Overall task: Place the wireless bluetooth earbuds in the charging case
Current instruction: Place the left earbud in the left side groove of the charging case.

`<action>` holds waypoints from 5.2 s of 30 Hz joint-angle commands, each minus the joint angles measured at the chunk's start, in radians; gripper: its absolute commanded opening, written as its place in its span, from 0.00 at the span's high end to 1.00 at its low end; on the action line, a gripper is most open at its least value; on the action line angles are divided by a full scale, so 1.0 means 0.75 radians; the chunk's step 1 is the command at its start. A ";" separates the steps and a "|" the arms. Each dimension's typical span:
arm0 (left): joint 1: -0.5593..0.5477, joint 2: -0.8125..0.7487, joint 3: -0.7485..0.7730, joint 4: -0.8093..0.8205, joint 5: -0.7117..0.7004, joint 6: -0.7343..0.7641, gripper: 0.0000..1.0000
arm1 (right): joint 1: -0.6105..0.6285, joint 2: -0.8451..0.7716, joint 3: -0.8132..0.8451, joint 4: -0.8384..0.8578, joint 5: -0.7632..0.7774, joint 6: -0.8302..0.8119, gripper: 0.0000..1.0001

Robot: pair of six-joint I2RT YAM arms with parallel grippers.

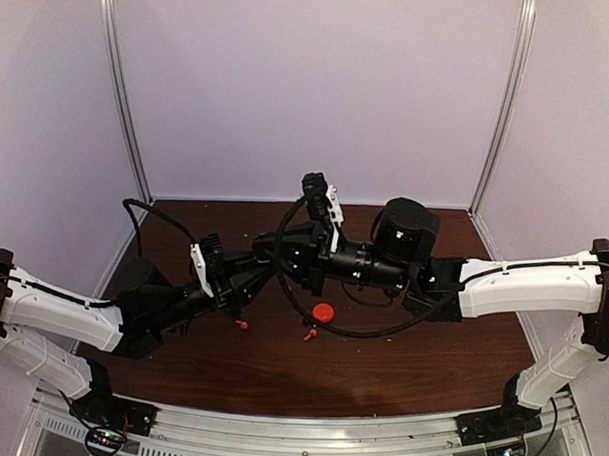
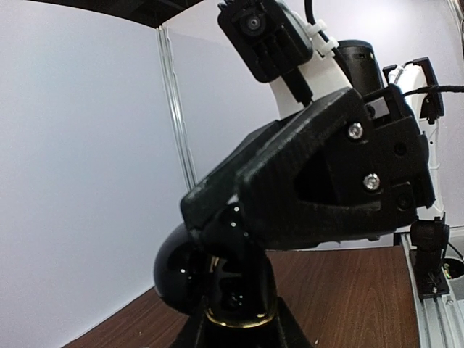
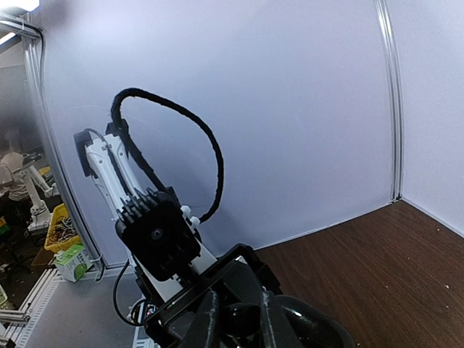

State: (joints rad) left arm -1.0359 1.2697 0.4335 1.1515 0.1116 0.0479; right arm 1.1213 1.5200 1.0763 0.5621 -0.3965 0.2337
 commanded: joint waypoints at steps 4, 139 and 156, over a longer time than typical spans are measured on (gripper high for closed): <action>-0.011 -0.011 -0.007 0.092 -0.012 0.023 1.00 | 0.008 -0.009 -0.057 0.132 0.116 0.011 0.88; -0.012 -0.038 0.030 0.028 0.102 -0.059 1.00 | -0.018 0.044 -0.112 0.373 0.114 -0.013 0.90; 0.027 -0.024 0.028 0.068 0.122 -0.137 1.00 | -0.018 0.020 -0.155 0.396 0.052 -0.009 0.90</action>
State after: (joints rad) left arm -1.0218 1.2453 0.4248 1.1263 0.1810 -0.0402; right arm 1.1137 1.5528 0.9741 0.8433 -0.3443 0.2317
